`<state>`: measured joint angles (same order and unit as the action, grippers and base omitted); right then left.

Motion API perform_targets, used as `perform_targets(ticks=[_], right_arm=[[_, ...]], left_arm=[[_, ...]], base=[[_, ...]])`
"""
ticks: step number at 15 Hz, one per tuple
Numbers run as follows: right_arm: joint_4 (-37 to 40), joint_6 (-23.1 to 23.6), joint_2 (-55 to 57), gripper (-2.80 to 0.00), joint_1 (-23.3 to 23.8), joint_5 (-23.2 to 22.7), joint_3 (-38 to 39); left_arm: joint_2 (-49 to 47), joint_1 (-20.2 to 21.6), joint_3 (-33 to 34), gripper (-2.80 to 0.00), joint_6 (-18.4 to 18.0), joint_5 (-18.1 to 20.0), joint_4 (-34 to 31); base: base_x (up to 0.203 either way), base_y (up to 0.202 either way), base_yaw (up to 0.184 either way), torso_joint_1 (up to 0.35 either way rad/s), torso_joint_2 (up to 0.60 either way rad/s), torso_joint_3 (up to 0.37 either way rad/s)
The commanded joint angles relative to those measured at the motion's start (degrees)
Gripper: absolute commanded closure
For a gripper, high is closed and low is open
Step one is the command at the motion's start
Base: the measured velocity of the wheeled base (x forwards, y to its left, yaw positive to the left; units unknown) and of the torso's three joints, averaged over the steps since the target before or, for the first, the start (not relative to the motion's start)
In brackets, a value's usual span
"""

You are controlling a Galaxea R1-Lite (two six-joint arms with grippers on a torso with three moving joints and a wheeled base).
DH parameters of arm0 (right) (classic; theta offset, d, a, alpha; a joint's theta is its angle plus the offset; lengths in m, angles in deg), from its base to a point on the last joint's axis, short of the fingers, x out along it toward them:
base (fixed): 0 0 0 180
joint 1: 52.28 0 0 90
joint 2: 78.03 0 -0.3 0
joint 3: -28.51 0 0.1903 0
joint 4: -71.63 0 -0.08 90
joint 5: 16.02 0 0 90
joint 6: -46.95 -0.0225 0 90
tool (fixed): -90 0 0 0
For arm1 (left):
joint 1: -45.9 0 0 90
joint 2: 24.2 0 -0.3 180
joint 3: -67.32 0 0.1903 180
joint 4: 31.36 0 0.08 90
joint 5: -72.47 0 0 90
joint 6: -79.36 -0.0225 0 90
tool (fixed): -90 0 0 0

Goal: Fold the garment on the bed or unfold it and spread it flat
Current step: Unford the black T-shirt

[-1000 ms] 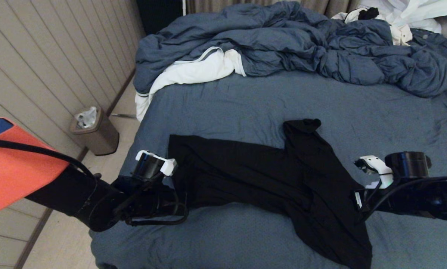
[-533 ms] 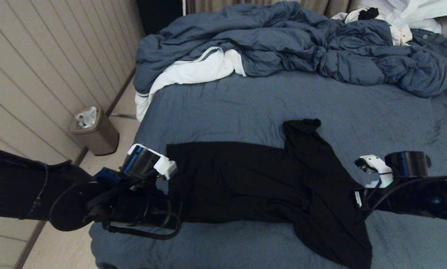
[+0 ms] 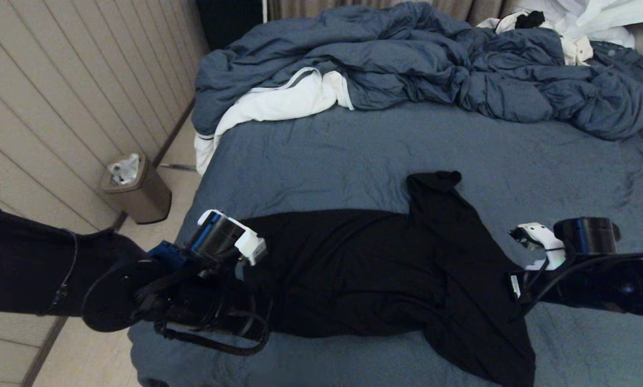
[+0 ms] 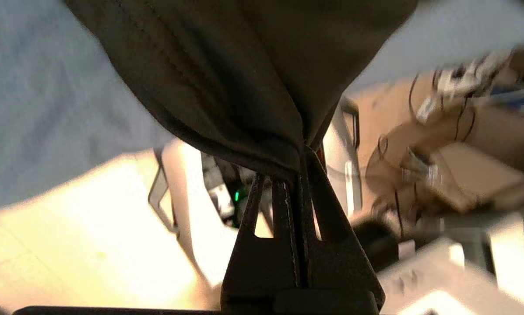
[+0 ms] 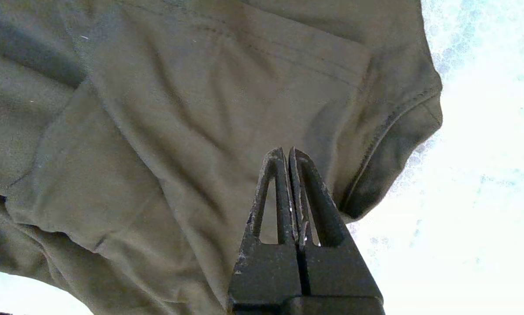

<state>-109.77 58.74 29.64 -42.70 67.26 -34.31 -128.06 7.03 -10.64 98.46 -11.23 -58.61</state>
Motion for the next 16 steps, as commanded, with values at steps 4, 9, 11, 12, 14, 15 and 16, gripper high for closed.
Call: perform_targets(ticks=[4,9,11,12,14,15,16], right_arm=[[-2.3,0.3,1.6,0.00,-0.1,0.0,0.2],[-2.4,0.3,1.8,0.00,-0.2,0.0,0.3],[-2.5,0.3,1.8,0.00,-0.2,0.0,0.5],[-2.5,0.3,1.9,0.00,-0.2,0.0,0.6],[-2.9,0.3,2.4,0.00,-0.2,0.0,0.6],[-3.5,0.3,2.6,0.00,-0.2,0.0,0.7],[-3.7,0.3,2.9,0.00,-0.2,0.0,0.8]], left_arm=[[-11.7,8.6,-16.7,0.00,-2.6,1.4,3.3],[-25.3,13.4,-29.6,0.00,-4.0,1.9,2.9],[-28.4,15.3,-33.6,0.00,-3.9,2.0,3.0],[-29.2,16.0,-35.2,0.00,-3.7,2.0,3.1],[-30.5,16.4,-37.8,0.00,-3.4,1.9,3.2],[-31.0,16.4,-38.6,0.00,-3.2,1.7,3.2],[-31.2,16.5,-39.1,0.00,-2.3,1.6,3.3]], base=[[0.000,0.000,0.000,0.000,0.00,0.000],[0.000,0.000,0.000,0.000,0.00,0.000],[0.000,0.000,0.000,0.000,0.00,0.000],[0.000,0.000,0.000,0.000,0.00,0.000],[0.000,0.000,0.000,0.000,0.00,0.000],[0.000,0.000,0.000,0.000,0.00,0.000],[0.000,0.000,0.000,0.000,0.00,0.000]])
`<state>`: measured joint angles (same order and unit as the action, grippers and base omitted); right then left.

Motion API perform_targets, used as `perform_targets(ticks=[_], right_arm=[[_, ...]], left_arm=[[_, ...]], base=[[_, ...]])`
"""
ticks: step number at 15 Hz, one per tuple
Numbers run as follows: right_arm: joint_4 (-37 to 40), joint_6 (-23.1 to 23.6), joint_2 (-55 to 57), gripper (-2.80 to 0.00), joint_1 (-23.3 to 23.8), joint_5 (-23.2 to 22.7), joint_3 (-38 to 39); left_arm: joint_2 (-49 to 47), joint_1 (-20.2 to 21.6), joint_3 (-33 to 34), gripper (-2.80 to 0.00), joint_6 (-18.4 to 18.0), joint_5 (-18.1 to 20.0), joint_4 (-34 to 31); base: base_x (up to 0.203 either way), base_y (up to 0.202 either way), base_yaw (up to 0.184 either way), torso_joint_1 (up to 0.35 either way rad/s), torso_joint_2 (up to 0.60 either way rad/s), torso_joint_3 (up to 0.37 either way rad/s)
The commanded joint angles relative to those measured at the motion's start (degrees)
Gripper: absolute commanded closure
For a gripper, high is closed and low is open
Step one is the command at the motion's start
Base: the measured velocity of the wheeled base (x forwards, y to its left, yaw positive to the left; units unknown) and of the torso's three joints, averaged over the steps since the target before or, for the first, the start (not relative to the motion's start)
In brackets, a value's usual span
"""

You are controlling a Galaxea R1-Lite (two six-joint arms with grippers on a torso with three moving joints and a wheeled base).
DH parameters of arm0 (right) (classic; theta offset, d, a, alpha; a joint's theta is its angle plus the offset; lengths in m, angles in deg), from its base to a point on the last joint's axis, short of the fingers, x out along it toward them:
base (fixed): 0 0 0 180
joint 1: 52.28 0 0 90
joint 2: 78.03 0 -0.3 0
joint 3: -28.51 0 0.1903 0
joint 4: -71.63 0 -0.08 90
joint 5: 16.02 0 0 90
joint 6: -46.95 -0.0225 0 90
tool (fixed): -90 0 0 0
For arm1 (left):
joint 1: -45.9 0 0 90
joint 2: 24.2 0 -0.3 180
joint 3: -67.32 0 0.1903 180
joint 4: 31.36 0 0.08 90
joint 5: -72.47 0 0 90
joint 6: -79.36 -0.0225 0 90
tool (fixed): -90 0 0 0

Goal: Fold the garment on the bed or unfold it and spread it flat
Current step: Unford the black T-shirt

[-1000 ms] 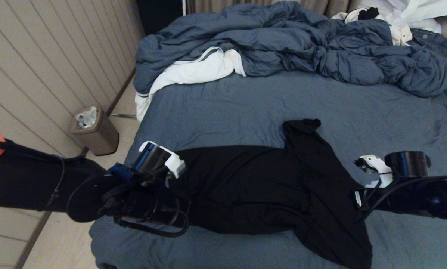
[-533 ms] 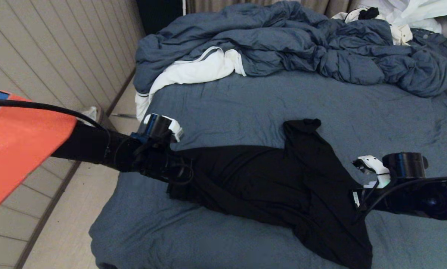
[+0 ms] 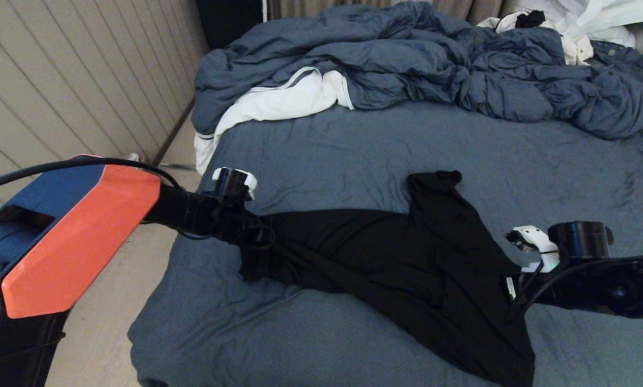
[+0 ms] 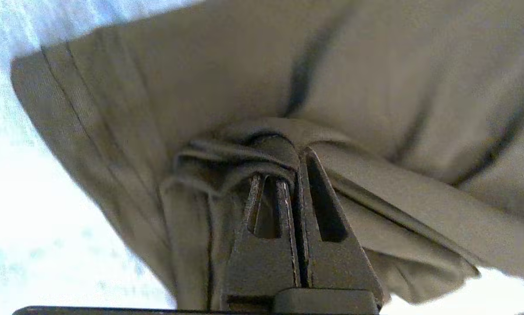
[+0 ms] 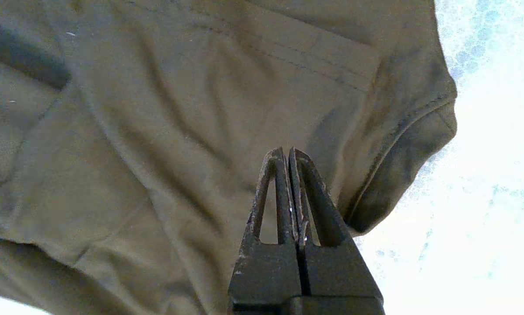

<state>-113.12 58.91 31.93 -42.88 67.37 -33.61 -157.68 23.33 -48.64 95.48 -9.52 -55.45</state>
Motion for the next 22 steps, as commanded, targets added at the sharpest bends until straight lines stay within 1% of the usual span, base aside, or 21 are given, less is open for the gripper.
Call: perform_targets(ticks=[1,2,5,7,9,11,13,15,18,22], right_arm=[[-0.3,0.1,0.6,0.00,0.0,-0.1,0.1],[-0.3,0.1,0.6,0.00,-0.1,-0.1,0.1],[-0.3,0.1,0.6,0.00,-0.1,-0.1,0.2],[-0.4,0.0,0.6,0.00,-0.1,-0.1,0.2],[-0.4,0.0,0.6,0.00,-0.1,-0.1,0.2],[-0.4,0.1,0.6,0.00,-0.1,-0.1,0.1],[-0.4,0.0,0.6,0.00,-0.1,-0.1,0.2],[-0.4,0.1,0.8,0.00,-0.1,-0.1,0.2],[-0.4,0.0,1.1,0.00,0.0,-0.1,0.1],[-0.4,0.1,1.3,0.00,0.0,-0.1,-0.1]], left_arm=[[-1.3,0.2,-1.1,0.00,1.5,-0.2,0.1],[-0.9,0.2,-0.9,-2.80,1.7,-0.2,0.1],[2.2,0.1,0.4,-2.80,2.5,-0.5,-0.1],[6.8,0.1,3.6,-2.80,2.9,-0.5,0.2],[12.5,0.1,7.9,-2.80,3.0,-0.5,0.6],[16.0,-0.1,13.9,-2.80,3.1,-0.3,1.4],[17.2,-0.9,19.6,-2.80,3.2,-0.2,4.2],[16.4,-2.5,24.2,-2.80,3.2,-0.3,8.9],[12.1,-4.0,24.4,-2.80,3.8,-0.4,12.0],[8.7,-4.9,23.3,-2.80,4.2,-0.4,12.5]], base=[[0.000,0.000,0.000,0.000,0.00,0.000],[0.000,0.000,0.000,0.000,0.00,0.000],[0.000,0.000,0.000,0.000,0.00,0.000],[0.000,0.000,0.000,0.000,0.00,0.000],[0.000,0.000,0.000,0.000,0.00,0.000],[0.000,0.000,0.000,0.000,0.00,0.000],[0.000,0.000,0.000,0.000,0.00,0.000],[0.000,0.000,0.000,0.000,0.00,0.000],[0.000,0.000,0.000,0.000,0.00,0.000],[0.000,0.000,0.000,0.000,0.00,0.000]])
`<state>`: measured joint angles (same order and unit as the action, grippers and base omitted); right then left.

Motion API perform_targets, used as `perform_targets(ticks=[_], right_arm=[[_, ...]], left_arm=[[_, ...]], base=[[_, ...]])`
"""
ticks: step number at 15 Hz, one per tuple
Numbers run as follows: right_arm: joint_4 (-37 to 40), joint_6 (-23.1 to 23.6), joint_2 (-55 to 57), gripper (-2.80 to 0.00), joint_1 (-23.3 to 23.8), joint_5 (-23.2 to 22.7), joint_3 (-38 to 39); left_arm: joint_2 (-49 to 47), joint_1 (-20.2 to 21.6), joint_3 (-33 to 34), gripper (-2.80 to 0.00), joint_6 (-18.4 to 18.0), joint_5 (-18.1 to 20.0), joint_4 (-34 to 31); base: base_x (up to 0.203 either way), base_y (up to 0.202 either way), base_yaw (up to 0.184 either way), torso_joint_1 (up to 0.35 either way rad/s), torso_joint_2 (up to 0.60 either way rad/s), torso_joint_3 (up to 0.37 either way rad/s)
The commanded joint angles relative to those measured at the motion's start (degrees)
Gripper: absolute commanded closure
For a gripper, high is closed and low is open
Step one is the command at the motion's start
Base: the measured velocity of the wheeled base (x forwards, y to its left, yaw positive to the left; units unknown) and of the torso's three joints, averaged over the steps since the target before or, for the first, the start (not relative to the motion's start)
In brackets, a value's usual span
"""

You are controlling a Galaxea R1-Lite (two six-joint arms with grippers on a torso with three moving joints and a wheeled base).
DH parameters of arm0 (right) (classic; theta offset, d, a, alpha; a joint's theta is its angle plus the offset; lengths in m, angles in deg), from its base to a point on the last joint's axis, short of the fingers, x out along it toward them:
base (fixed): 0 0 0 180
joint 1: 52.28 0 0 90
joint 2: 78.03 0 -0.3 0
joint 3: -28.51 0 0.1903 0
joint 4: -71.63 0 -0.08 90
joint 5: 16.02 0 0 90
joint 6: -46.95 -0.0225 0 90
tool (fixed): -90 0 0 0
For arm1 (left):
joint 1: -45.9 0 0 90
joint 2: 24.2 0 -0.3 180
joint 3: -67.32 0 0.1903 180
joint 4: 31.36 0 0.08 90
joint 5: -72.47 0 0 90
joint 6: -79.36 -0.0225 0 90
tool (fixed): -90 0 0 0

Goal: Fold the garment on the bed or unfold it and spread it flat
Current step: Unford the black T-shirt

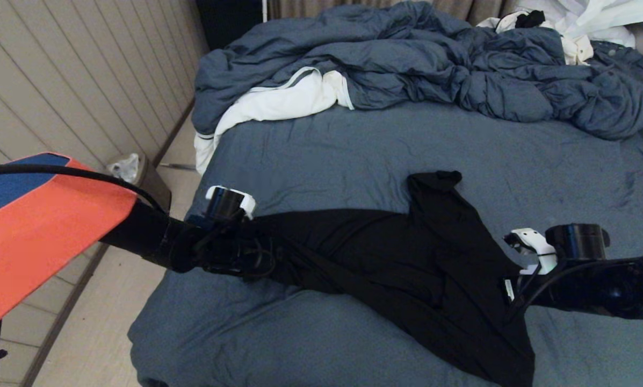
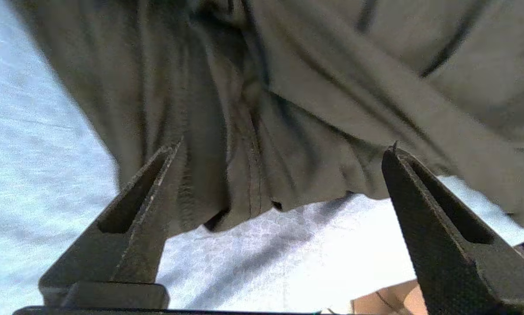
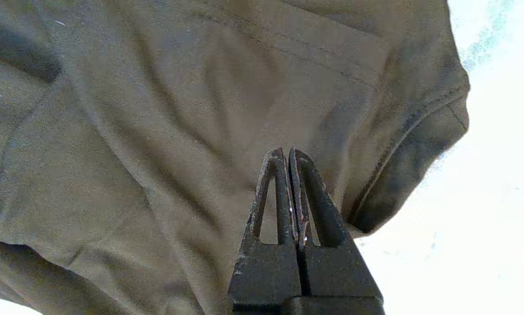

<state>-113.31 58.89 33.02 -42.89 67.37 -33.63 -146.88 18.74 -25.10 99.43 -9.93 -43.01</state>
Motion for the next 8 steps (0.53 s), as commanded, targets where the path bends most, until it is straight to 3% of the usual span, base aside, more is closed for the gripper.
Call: perform_targets(ticks=[1,3,4,8], right_arm=[[-0.2,0.1,0.4,0.00,0.0,-0.1,-0.2],[-0.2,0.0,0.7,0.00,0.0,-0.1,-0.2],[-0.2,0.1,0.8,0.00,0.0,-0.1,-0.2],[-0.2,0.1,0.9,0.00,0.0,-0.1,-0.3]], left_arm=[[-2.3,-0.4,-0.2,-2.80,0.3,0.1,0.1],[-2.5,-1.1,-0.4,-2.80,0.3,0.0,0.6],[-2.5,-1.1,-0.4,0.00,0.2,-0.1,1.4],[-1.3,-1.2,-0.2,0.00,0.5,-0.3,1.6]], base=[[0.000,0.000,0.000,0.000,0.00,0.000],[0.000,0.000,0.000,0.000,0.00,0.000],[0.000,0.000,0.000,0.000,0.00,0.000],[0.000,0.000,0.000,0.000,0.00,0.000]])
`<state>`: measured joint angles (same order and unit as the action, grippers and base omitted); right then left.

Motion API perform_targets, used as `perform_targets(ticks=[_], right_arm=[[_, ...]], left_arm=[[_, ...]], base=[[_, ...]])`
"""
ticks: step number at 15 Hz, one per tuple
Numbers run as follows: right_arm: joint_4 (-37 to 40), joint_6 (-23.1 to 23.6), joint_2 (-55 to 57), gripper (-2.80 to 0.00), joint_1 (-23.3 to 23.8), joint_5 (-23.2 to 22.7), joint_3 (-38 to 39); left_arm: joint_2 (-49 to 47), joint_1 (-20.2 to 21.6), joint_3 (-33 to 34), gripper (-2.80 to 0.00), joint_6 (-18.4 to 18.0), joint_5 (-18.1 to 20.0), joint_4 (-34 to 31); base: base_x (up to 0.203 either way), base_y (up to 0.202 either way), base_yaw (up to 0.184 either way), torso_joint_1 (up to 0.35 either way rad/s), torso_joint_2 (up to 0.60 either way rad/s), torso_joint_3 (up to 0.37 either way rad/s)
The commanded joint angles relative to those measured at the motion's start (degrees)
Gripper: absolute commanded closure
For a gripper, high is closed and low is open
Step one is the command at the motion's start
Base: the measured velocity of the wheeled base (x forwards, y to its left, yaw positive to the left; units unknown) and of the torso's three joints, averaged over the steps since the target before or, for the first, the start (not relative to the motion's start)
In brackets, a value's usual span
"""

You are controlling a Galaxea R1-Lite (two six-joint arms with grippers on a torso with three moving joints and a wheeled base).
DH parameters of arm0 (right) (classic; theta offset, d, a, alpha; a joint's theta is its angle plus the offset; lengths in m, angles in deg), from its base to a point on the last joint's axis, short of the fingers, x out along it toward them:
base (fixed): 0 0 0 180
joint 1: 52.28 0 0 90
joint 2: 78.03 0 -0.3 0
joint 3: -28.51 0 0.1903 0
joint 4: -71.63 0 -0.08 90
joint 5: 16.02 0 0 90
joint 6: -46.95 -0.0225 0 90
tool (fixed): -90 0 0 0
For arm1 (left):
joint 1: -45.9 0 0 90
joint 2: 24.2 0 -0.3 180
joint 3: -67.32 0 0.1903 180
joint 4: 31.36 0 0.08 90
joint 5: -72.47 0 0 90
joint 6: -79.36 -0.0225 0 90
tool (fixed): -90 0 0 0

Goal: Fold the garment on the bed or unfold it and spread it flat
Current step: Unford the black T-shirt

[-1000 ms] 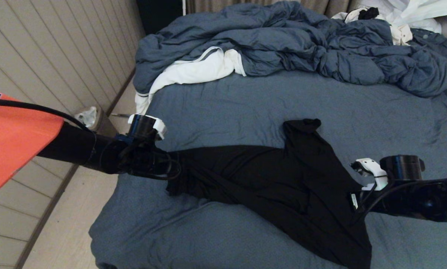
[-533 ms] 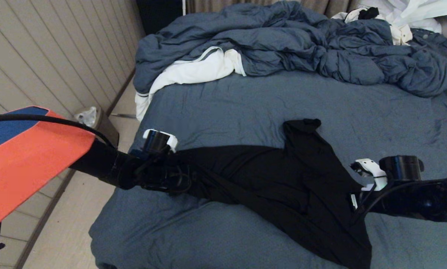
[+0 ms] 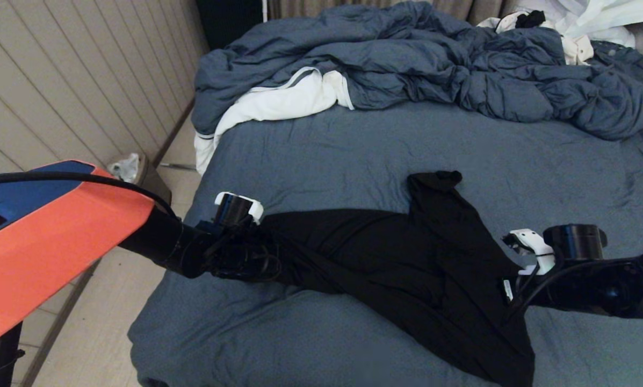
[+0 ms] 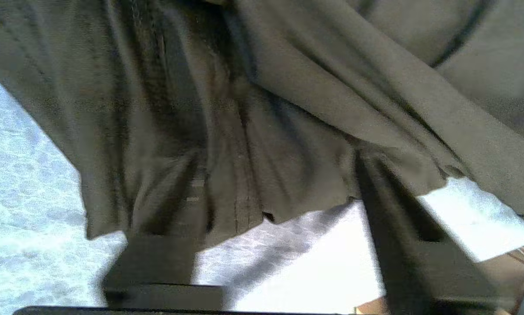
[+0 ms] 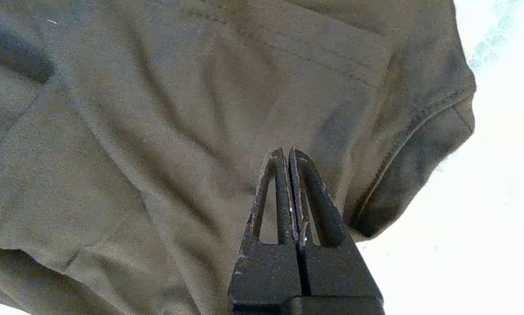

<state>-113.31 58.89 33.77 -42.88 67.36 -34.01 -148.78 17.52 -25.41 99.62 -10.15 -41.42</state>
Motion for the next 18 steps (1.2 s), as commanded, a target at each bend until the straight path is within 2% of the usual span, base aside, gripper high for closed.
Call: perform_targets(ticks=[1,10,13,18], right_arm=[[-0.2,0.1,0.3,0.00,0.0,-0.1,0.0],[-0.2,0.1,0.3,0.00,0.1,-0.1,-0.1],[-0.2,0.1,0.3,0.00,0.1,-0.1,-0.2],[-0.2,0.1,0.3,0.00,0.2,-0.1,-0.5]], left_arm=[[0.7,-0.1,0.2,0.00,0.8,-0.3,0.0],[1.7,-0.1,2.0,0.00,2.0,-0.9,0.1],[9.1,-0.4,5.0,0.00,2.6,-1.4,-1.4],[22.8,-3.0,13.8,0.00,2.3,-1.6,-8.4]], base=[[0.000,0.000,0.000,0.000,0.00,0.000],[0.000,0.000,0.000,0.000,0.00,0.000],[0.000,0.000,0.000,0.000,0.00,0.000],[0.000,0.000,0.000,0.000,0.00,0.000]])
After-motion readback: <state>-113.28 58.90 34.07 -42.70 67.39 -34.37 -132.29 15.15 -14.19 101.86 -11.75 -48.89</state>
